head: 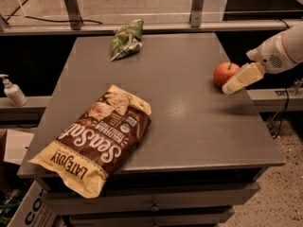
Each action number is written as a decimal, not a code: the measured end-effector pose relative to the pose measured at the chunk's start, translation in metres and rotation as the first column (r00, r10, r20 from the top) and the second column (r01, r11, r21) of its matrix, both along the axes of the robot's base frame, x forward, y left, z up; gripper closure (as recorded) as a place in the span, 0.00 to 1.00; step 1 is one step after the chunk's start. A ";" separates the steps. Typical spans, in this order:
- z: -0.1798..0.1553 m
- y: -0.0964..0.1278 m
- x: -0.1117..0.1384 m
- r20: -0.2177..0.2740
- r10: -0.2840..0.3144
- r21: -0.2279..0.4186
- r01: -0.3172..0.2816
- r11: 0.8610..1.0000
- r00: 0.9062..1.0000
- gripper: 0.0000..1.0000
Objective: Move apple near green jalapeno chip bag
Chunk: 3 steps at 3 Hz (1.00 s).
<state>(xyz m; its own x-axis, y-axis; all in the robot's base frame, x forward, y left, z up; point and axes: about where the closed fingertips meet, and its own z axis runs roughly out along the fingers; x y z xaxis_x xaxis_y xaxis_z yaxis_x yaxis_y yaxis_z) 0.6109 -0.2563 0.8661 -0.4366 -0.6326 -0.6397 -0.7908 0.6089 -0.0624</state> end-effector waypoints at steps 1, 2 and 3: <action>-0.012 0.010 0.015 -0.003 0.006 0.032 -0.006 0.999 1.000 0.00; -0.024 0.018 0.023 -0.016 0.012 0.051 -0.011 0.999 1.000 0.18; -0.024 0.019 0.028 -0.011 0.014 0.066 -0.013 0.998 1.000 0.41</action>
Offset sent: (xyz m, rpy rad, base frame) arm 0.0311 0.0238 -0.0329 0.0718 0.0254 0.0091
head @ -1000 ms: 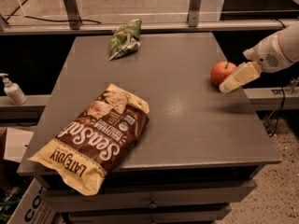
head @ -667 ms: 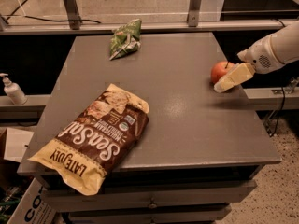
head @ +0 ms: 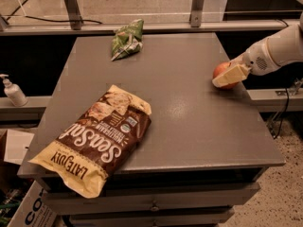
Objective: Move apple near green jalapeno chip bag
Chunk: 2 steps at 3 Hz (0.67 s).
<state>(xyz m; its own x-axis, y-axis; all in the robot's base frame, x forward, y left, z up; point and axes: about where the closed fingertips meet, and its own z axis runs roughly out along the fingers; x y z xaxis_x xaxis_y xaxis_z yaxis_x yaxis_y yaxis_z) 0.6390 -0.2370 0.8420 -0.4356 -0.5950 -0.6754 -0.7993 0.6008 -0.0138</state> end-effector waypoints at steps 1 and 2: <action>0.018 0.002 0.003 0.037 0.012 0.022 -0.013 1.000 0.999 0.64; 0.050 0.017 0.008 0.098 0.046 0.050 -0.051 0.997 0.994 0.88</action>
Offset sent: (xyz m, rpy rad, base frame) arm 0.0128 0.0325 0.0986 0.0908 -0.1839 0.0896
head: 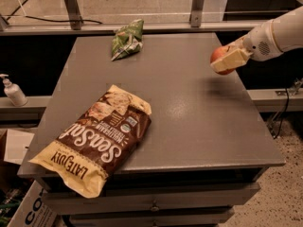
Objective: Move apple near green jalapeno chip bag
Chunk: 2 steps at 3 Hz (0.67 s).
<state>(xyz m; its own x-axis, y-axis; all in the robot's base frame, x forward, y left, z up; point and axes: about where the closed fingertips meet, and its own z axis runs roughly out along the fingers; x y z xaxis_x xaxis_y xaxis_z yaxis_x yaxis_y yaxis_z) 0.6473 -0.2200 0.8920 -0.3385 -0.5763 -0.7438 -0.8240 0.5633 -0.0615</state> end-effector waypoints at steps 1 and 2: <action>-0.002 0.002 0.001 -0.003 0.002 0.001 -0.002 1.000 1.000 1.00; -0.002 0.003 0.001 -0.003 0.003 0.002 -0.003 1.000 1.000 1.00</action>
Offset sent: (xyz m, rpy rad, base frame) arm 0.0007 0.0013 -0.0014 0.0006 0.0021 0.0016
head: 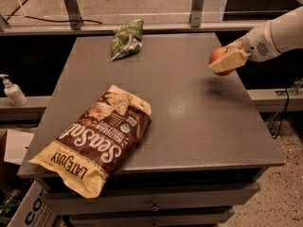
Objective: Move apple near green jalapeno chip bag
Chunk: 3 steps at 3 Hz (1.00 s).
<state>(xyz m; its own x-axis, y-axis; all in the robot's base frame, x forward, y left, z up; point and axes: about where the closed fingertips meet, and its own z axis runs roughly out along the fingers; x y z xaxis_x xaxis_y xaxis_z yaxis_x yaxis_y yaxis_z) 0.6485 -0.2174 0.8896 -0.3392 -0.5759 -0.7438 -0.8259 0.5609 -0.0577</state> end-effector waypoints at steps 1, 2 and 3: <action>0.012 0.021 0.026 0.037 0.008 0.054 -0.010 0.998 0.999 1.00; 0.028 0.052 0.065 0.080 0.021 0.096 -0.029 0.995 0.997 1.00; 0.032 0.085 0.102 0.094 0.032 0.105 -0.042 0.994 0.995 1.00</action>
Offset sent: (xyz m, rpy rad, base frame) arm 0.1192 0.0916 0.0601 0.1492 -0.1516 0.0449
